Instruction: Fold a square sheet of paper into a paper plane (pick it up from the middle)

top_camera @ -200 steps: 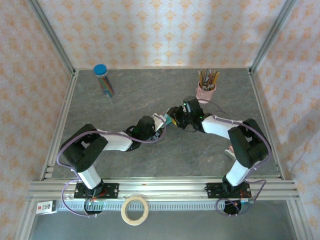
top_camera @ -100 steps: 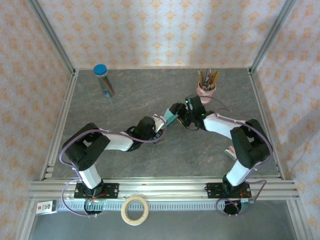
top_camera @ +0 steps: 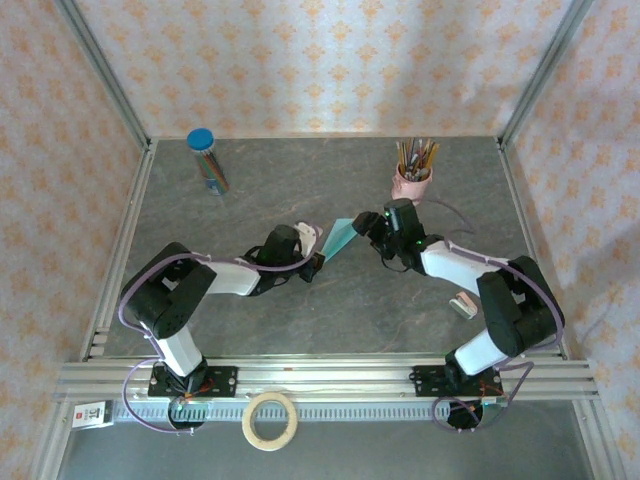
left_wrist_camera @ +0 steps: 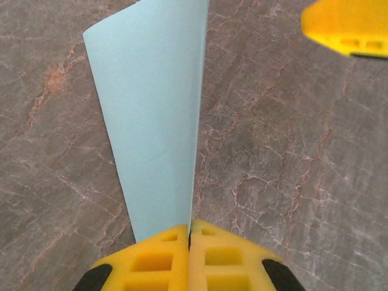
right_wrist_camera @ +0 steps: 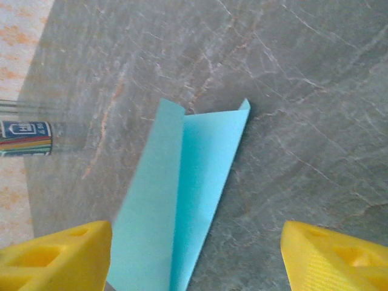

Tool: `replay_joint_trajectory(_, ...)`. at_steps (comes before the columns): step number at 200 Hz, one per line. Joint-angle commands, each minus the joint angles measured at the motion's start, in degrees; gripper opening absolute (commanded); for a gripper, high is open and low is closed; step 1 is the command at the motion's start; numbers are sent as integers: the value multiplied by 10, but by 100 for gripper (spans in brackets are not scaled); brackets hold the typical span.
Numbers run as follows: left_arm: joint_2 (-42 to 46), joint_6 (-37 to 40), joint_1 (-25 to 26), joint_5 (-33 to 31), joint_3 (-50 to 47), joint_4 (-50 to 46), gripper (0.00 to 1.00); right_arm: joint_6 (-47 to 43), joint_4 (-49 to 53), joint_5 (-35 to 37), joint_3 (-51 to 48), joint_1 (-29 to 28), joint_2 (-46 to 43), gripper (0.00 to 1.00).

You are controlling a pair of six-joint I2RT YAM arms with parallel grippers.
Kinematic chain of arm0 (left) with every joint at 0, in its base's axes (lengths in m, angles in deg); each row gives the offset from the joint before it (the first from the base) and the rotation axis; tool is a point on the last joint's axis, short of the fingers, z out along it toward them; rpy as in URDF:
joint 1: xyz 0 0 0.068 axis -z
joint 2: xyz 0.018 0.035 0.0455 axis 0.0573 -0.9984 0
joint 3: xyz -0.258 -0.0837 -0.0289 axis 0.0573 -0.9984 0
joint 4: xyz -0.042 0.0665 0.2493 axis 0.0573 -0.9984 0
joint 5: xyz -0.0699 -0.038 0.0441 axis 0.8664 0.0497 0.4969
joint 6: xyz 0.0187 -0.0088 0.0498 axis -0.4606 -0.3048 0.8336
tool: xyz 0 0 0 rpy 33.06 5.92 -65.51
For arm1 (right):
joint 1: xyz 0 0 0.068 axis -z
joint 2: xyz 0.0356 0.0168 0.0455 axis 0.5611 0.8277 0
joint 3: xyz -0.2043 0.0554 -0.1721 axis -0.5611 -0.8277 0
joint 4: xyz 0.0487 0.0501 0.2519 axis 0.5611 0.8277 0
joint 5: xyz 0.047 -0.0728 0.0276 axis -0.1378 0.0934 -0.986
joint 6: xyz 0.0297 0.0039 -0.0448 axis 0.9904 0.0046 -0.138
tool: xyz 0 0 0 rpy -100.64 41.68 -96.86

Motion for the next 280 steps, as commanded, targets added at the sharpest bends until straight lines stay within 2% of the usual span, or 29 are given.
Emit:
replay_joint_trajectory(1, -7, -49, -9, 72, 3, 16, 0, -26, -37, 4, -17, 1, -15, 73)
replay_joint_trajectory(109, -54, -144, -58, 199, 46, 5, 0, -107, -94, -70, -62, 1, 7, 73)
replay_joint_trajectory(173, -67, -207, -76, 257, 51, 39, 0, -161, -96, -114, -34, -3, 45, 73)
replay_joint_trajectory(221, -78, -253, -86, 281, 60, 41, 0, -163, -87, -104, 0, -7, 80, 78)
replay_joint_trajectory(280, -100, -318, -97, 309, 65, 68, 0, -179, -65, -90, 38, -10, 108, 78)
